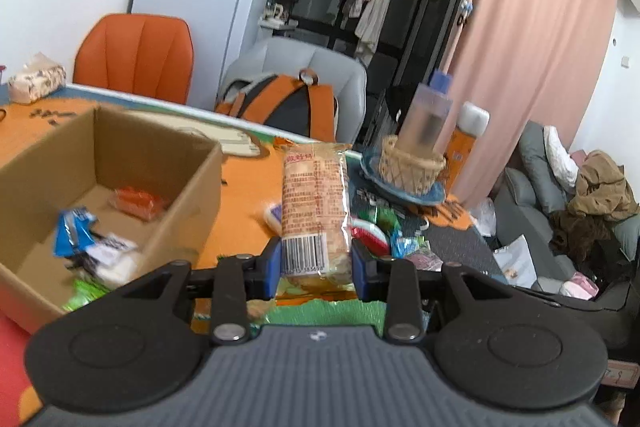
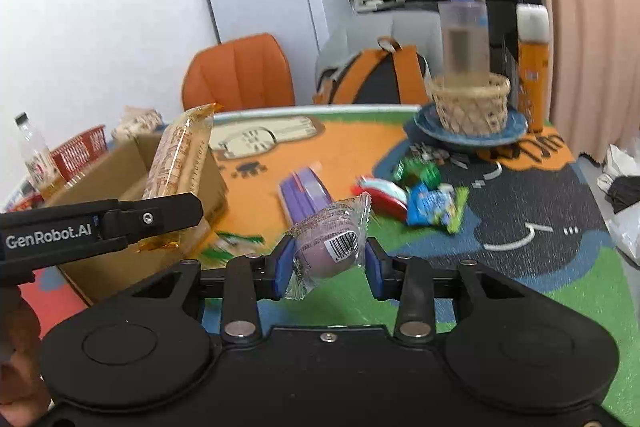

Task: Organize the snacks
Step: 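Lift both held packs and carry them toward the cardboard box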

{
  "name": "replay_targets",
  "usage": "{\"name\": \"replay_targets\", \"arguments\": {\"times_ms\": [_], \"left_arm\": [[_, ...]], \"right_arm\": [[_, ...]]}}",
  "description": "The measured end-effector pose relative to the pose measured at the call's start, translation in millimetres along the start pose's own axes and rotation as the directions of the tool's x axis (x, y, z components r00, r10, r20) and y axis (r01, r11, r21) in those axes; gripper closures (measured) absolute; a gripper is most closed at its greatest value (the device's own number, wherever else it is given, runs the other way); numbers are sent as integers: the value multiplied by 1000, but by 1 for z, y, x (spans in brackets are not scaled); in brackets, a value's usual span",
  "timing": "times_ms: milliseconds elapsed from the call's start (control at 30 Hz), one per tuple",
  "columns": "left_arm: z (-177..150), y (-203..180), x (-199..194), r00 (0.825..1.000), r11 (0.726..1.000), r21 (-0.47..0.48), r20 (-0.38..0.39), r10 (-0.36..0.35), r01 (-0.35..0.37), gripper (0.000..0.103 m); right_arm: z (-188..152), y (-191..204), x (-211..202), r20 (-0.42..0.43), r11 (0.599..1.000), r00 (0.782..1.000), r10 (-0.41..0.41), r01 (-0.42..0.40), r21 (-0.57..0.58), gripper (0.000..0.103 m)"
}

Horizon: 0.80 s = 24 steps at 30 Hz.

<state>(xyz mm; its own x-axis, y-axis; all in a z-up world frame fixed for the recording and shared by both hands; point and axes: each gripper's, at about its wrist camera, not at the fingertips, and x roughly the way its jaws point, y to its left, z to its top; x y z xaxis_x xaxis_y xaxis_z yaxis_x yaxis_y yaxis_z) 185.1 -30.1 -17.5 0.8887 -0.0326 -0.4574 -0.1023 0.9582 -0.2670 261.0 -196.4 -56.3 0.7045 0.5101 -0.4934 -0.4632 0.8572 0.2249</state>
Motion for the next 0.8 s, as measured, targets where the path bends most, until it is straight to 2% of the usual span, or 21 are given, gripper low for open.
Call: {"name": "replay_targets", "arguments": {"times_ms": [400, 800], "left_arm": [[27, 29, -32, 995, 998, -33, 83, 62, -60, 69], [33, 70, -46, 985, 987, -91, 100, 138, -129, 69]], "right_arm": [[25, 36, -15, 74, 997, 995, 65, -63, -34, 65], [36, 70, -11, 92, 991, 989, 117, -110, -78, 65]]}}
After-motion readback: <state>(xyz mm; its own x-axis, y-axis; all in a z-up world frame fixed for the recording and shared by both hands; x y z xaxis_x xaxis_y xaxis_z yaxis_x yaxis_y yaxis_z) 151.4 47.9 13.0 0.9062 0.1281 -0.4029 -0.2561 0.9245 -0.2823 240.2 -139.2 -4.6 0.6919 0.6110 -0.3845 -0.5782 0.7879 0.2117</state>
